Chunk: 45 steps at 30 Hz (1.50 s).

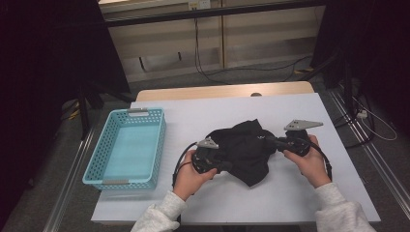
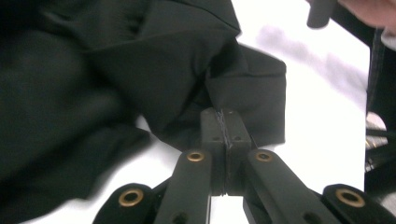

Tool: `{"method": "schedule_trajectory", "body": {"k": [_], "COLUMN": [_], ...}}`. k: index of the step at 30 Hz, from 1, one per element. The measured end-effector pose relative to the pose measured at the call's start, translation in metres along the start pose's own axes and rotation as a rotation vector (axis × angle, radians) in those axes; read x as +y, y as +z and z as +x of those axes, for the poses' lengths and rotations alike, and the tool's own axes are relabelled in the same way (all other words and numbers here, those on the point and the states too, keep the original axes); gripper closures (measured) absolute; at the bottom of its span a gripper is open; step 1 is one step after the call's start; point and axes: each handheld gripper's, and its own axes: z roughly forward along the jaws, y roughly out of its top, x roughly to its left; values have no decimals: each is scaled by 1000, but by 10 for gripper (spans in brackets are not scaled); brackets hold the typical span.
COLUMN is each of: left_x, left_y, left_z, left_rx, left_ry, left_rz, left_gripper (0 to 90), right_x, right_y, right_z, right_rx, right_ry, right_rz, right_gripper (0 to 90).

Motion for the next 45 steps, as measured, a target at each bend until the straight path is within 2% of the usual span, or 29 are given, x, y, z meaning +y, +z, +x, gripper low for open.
{"method": "schedule_trajectory", "body": {"k": [4, 7, 10, 13, 15, 17, 21, 23, 24, 27, 29, 34, 37, 39, 41, 43, 45], "left_x": [3, 5, 6, 4, 1, 0, 0, 0, 0, -1, -1, -1, -1, -1, -2, -2, -2], "left_y": [-20, -38, -55, -66, -69, -68, -63, -60, -59, -57, -55, -51, -48, -46, -43, -41, -40], "left_z": [11, 21, 29, 38, 43, 44, 43, 42, 42, 42, 42, 39, 37, 36, 35, 33, 32], "left_rx": [26, 77, 95, 112, 120, 122, 121, 115, 115, 116, 115, 115, 107, 104, 102, 95, 91], "left_ry": [-23, -35, -61, -91, -108, -114, -104, -104, -102, -101, -101, -92, -89, -87, -82, -79, -75], "left_rz": [-57, -98, -151, -188, -193, -190, -171, -167, -165, -154, -150, -138, -127, -118, -115, -105, -98], "left_gripper": [900, 900, 900, 900, 900, 900, 900, 900, 900, 900, 900, 900, 900, 900, 900, 900, 900], "right_x": [2, 3, 5, 2, -2, -3, -1, 1, 2, 7, 10, 16, 17, 19, 21, 21, 18], "right_y": [-3, -7, -11, -10, -7, -4, 0, 2, 2, 1, 1, 4, 10, 14, 20, 28, 38], "right_z": [-1, -2, -3, -5, -5, -3, 5, 10, 12, 18, 21, 31, 39, 44, 50, 56, 60], "right_rx": [3, 12, 14, 4, 7, 18, 25, 33, 28, 23, 17, 46, 64, 68, 91, 99, 86], "right_ry": [9, 32, 46, 51, 46, 32, -21, -46, -58, -79, -88, -132, -172, -199, -214, -230, -245], "right_rz": [-18, -37, -50, -27, -3, 27, 34, 28, 23, -9, -25, -36, -18, -12, -16, 1, 37], "right_gripper": [889, 890, 890, 889, 887, 872, 753, 704, 646, 520, 469, 472, 528, 545, 549, 543, 523]}}
